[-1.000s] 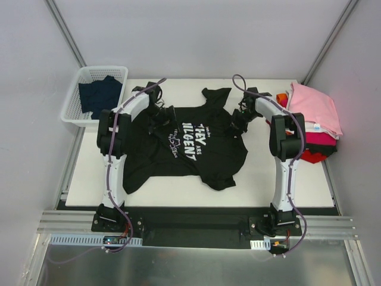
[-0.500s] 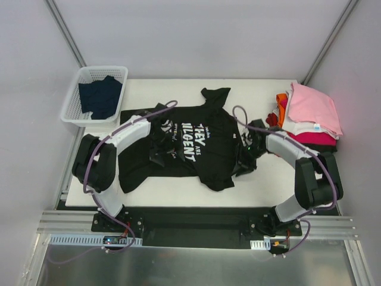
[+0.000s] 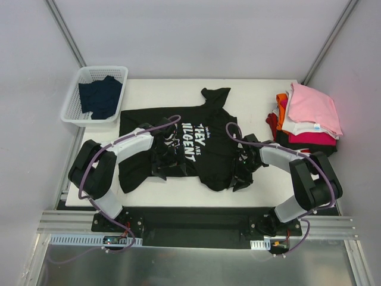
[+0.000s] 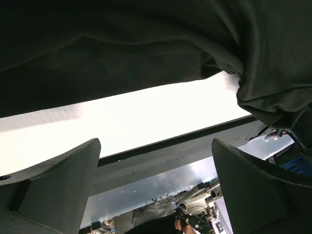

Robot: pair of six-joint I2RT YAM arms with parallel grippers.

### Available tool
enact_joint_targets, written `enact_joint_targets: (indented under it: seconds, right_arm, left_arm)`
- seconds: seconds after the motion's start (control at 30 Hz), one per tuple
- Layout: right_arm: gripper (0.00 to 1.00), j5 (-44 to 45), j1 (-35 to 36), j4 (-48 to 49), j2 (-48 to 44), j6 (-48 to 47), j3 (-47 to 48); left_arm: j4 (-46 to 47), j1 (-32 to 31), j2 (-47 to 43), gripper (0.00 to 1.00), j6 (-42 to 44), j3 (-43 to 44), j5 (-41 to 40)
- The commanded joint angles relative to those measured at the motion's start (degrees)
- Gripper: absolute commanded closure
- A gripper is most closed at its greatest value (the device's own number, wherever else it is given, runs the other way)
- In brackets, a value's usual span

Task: Fold and stack the t-shirts
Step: Flatten out the tshirt

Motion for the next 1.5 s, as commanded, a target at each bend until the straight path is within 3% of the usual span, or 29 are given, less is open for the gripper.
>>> enact_joint_targets:
  seconds: [0.0, 0.33, 0.43, 0.47, 0.57, 0.83, 1.47]
  right_arm:
    - [0.64, 1.2, 0.3, 2.3, 1.7, -0.1, 3.4]
    - [0.65, 2.1, 0.4, 0.2, 2.2, -0.8, 6.5]
    - [0.73, 2.1, 0.4, 0.2, 2.3, -1.0, 5.8]
    - [0.83, 2.3, 0.4, 0.2, 1.8, -0.9, 5.4]
    - [0.99, 2.8, 0.3, 0.2, 0.7, -0.8, 4.2]
    - [0.99, 3.4, 1.1, -4.6, -6.2, 1.7, 2.6]
    - [0.99, 2.8, 8.8, -36.1, -26.2, 7.8, 9.7]
  left_arm:
    - [0.1, -0.4, -2.4, 0.01, -1.6, -0.9, 1.1]
    - [-0.2, -0.5, 0.6, 0.01, -0.9, 2.7, 1.7]
    - [-0.4, -0.6, 1.3, 0.01, -0.8, 3.0, 1.7]
    - [-0.4, -0.5, 1.3, 0.01, -0.6, 2.9, 1.7]
    - [-0.4, -0.5, 1.3, 0.01, -0.4, 2.7, 1.6]
    - [-0.5, -0.7, 1.7, 0.01, -0.2, 2.7, 1.4]
    - [-0.4, -3.1, 5.6, 0.01, 1.1, 7.2, -0.3]
